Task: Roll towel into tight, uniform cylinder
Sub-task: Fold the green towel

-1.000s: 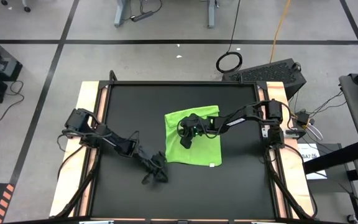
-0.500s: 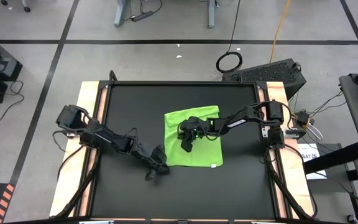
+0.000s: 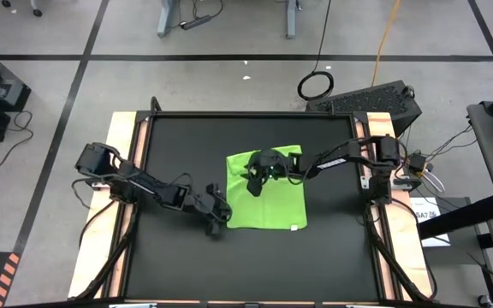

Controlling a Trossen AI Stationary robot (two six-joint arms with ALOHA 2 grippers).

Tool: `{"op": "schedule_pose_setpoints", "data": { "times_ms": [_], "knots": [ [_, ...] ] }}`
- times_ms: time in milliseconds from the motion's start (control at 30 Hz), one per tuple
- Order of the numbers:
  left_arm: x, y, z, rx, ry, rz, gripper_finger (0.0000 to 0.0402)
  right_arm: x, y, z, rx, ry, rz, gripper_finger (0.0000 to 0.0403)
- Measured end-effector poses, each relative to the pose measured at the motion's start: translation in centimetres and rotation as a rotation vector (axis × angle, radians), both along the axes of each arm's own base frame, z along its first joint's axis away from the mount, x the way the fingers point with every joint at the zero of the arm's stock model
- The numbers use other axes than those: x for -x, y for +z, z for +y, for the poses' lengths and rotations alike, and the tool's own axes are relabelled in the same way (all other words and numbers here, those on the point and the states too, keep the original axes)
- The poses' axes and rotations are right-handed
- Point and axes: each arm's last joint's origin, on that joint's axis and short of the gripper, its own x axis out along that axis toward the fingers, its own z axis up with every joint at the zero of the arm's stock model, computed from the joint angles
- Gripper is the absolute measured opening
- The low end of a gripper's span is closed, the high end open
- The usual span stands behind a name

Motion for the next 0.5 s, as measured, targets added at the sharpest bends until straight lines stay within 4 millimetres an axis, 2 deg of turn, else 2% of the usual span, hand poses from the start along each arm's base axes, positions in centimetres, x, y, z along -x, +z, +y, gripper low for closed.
{"op": "schedule_pose_setpoints", "data": {
  "times_ms": [267,500],
  "knots": [
    [0.5,-0.8,0.0,0.040,-0.008,0.105,0.0034,0.2,-1.2,-2.7,-0.065,-0.101,0.026,0.0141],
    [1.6,-1.5,0.2,0.028,0.012,0.263,0.0034,1.2,-1.6,-2.8,-0.106,-0.052,0.147,0.0134]
  ]
}}
